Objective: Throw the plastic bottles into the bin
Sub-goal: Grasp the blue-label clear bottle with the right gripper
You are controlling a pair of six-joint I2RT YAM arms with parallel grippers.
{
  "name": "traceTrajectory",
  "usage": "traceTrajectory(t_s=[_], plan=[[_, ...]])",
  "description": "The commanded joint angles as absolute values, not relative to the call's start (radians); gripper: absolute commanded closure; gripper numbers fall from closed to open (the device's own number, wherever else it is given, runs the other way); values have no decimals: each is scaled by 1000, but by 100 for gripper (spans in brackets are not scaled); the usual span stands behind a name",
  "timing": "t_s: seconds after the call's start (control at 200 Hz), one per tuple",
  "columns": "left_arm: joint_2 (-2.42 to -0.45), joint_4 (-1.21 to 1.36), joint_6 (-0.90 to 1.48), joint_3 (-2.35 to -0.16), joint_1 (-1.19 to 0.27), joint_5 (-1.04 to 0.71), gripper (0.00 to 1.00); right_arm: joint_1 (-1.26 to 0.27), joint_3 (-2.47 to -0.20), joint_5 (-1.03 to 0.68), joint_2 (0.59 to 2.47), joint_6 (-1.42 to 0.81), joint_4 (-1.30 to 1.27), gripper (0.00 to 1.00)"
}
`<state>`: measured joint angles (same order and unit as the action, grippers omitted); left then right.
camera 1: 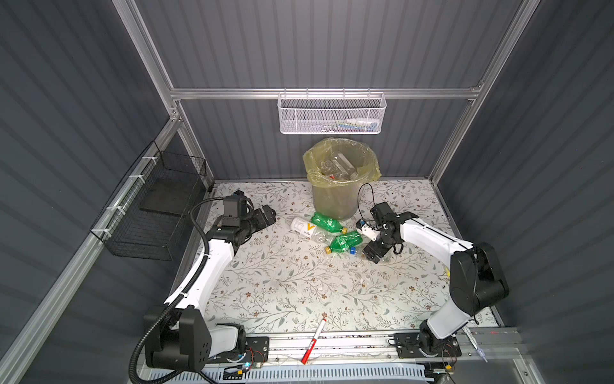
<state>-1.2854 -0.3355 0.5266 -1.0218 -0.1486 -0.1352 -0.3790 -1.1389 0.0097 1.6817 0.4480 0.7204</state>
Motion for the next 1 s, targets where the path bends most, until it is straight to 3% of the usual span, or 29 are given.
traceTrajectory(t_s=[0.0,0.2,0.5,0.73,0.996], plan=[[-1293,-326,525,-1013,-146,-162,0,-388,-1155,-17,1731,497,703,2],[-1295,-331,525,-1015,-146,-156,0,-390,-1137,-79,1764,476,690,7],[-1304,-317,535,-1002,-146,-162,0,-391,-1058,-93,1707,409,642,40],[-1293,-320,534,-997,-146,-164,0,-380,-998,-120,1541,259,648,43],[-1319,-265,567,-952,-146,-222,0,-190,-812,-209,1193,-271,538,41]])
